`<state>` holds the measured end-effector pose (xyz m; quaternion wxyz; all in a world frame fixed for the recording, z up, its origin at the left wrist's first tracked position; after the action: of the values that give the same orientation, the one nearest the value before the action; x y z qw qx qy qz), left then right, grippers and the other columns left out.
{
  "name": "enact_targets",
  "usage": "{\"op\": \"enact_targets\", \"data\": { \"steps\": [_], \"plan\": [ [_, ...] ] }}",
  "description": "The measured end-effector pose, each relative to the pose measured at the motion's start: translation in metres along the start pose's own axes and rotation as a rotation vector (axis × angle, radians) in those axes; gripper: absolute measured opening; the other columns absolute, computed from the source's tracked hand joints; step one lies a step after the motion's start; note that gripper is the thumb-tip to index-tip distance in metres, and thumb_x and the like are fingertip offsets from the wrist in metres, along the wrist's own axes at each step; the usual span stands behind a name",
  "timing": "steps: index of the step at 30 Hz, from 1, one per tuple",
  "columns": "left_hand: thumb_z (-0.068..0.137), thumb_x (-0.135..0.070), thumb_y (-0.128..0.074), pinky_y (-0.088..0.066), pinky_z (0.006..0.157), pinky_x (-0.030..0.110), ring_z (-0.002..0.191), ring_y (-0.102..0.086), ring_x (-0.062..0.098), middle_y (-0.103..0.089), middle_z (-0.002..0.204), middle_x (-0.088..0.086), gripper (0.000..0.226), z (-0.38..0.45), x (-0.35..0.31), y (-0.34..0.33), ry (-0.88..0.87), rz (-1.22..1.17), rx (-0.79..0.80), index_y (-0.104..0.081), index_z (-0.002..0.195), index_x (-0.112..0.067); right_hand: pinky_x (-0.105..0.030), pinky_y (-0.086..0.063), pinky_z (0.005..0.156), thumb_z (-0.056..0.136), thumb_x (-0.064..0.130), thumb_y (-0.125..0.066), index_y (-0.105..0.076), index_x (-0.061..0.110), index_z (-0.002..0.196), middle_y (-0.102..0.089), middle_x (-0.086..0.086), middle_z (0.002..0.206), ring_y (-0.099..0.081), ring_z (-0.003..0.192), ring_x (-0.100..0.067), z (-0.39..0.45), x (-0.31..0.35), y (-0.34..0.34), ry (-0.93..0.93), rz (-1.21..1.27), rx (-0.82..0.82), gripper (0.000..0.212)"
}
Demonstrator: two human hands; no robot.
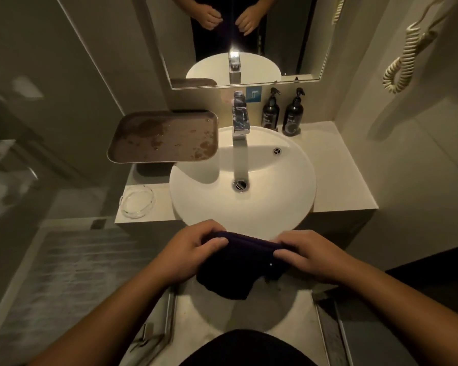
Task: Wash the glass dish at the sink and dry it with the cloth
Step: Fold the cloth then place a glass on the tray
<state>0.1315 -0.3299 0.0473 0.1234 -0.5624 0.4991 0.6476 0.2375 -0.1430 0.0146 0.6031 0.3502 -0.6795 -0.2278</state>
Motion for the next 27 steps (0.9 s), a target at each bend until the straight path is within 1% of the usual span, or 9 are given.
{"op": "enact_targets", "data": {
  "steps": [1,4,7,11,18,21,23,25,27],
  "plan": [
    [0.090,-0.038,-0.058,-0.052,0.075,0.025,0.086,-0.064,0.005,-0.067,0.090,-0.017,0.006,-0.004,0.012,-0.002,0.029,-0.012,0.002,-0.064,0.092,-0.037,-0.018,-0.049,0.084,0.098,0.040,-0.049,-0.064,0.032,0.120,-0.068,0.018,0.108,-0.061,0.097,0.002,-0.001,-0.002,-0.007,-0.005,-0.019,-0.003,0.027],
    [0.096,-0.024,-0.058,-0.051,0.077,0.029,0.084,-0.063,0.005,-0.068,0.087,-0.011,0.013,-0.007,0.045,-0.008,0.105,0.014,-0.014,-0.065,0.092,-0.034,-0.021,-0.049,0.089,0.101,0.038,-0.045,-0.053,0.030,0.132,-0.065,0.011,0.121,-0.061,0.106,-0.004,0.007,-0.007,-0.023,-0.100,-0.058,-0.008,0.033],
    [0.097,-0.026,-0.056,-0.048,0.074,0.028,0.084,-0.062,0.004,-0.068,0.090,-0.010,0.010,0.012,0.072,-0.006,0.190,0.055,-0.068,-0.066,0.096,-0.026,-0.025,-0.049,0.084,0.101,0.034,-0.048,-0.051,0.022,0.126,-0.068,0.000,0.116,-0.064,0.102,-0.016,0.032,-0.013,-0.023,-0.191,-0.080,-0.033,0.028],
    [0.099,-0.035,-0.050,-0.050,0.081,0.035,0.093,-0.062,0.018,-0.069,0.103,0.001,0.025,0.061,0.093,-0.004,0.247,0.256,-0.102,-0.065,0.109,-0.017,-0.026,-0.045,0.077,0.101,0.034,-0.047,-0.054,0.022,0.119,-0.069,-0.004,0.113,-0.063,0.094,-0.019,0.073,-0.037,-0.018,-0.303,-0.185,-0.029,0.023],
    [0.100,-0.043,-0.043,-0.047,0.091,0.044,0.096,-0.063,0.027,-0.070,0.107,0.006,0.032,0.099,0.115,-0.018,0.291,0.654,-0.024,-0.060,0.113,-0.019,-0.032,-0.048,0.085,0.102,0.034,-0.044,-0.060,0.021,0.119,-0.068,-0.005,0.114,-0.062,0.097,-0.022,0.098,-0.058,-0.025,-0.418,-0.346,-0.076,0.027],
    [0.099,-0.036,-0.048,-0.047,0.089,0.041,0.100,-0.060,0.025,-0.065,0.114,0.006,0.030,0.090,0.106,-0.020,0.195,0.783,-0.110,-0.060,0.118,-0.017,-0.036,-0.045,0.097,0.099,0.040,-0.048,-0.058,0.020,0.130,-0.060,-0.005,0.130,-0.058,0.112,-0.023,0.094,-0.050,-0.024,-0.391,-0.457,-0.164,0.038],
    [0.097,-0.040,-0.047,-0.047,0.088,0.039,0.102,-0.058,0.022,-0.063,0.117,0.003,0.035,0.079,0.098,-0.022,0.062,0.799,-0.134,-0.061,0.119,-0.018,-0.037,-0.044,0.099,0.096,0.052,-0.047,-0.056,0.020,0.132,-0.059,-0.004,0.131,-0.056,0.115,-0.023,0.087,-0.035,-0.030,-0.278,-0.491,-0.168,0.050],
    [0.094,-0.050,-0.040,-0.046,0.086,0.038,0.101,-0.057,0.019,-0.063,0.114,-0.001,0.042,0.067,0.093,-0.030,-0.119,0.825,-0.059,-0.061,0.117,-0.022,-0.035,-0.046,0.093,0.090,0.065,-0.042,-0.057,0.022,0.126,-0.063,-0.001,0.118,-0.058,0.104,-0.019,0.079,-0.019,-0.047,-0.114,-0.515,-0.098,0.058],
    [0.091,-0.055,-0.037,-0.044,0.087,0.038,0.104,-0.057,0.018,-0.063,0.117,-0.003,0.049,0.058,0.094,-0.040,-0.236,0.883,0.056,-0.060,0.121,-0.024,-0.035,-0.046,0.094,0.087,0.069,-0.041,-0.052,0.025,0.129,-0.064,0.001,0.119,-0.058,0.103,-0.017,0.072,-0.015,-0.065,-0.042,-0.542,-0.011,0.062]
  ]
}}
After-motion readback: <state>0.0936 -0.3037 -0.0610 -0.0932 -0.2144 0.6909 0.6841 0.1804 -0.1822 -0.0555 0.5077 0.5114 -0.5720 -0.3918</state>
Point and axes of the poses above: each hand's wrist, its own z-axis towards the middle knuckle, its own y-axis out of the back of the hand, x = y × z, the point moved 7 cm from there along z, towards the middle knuckle
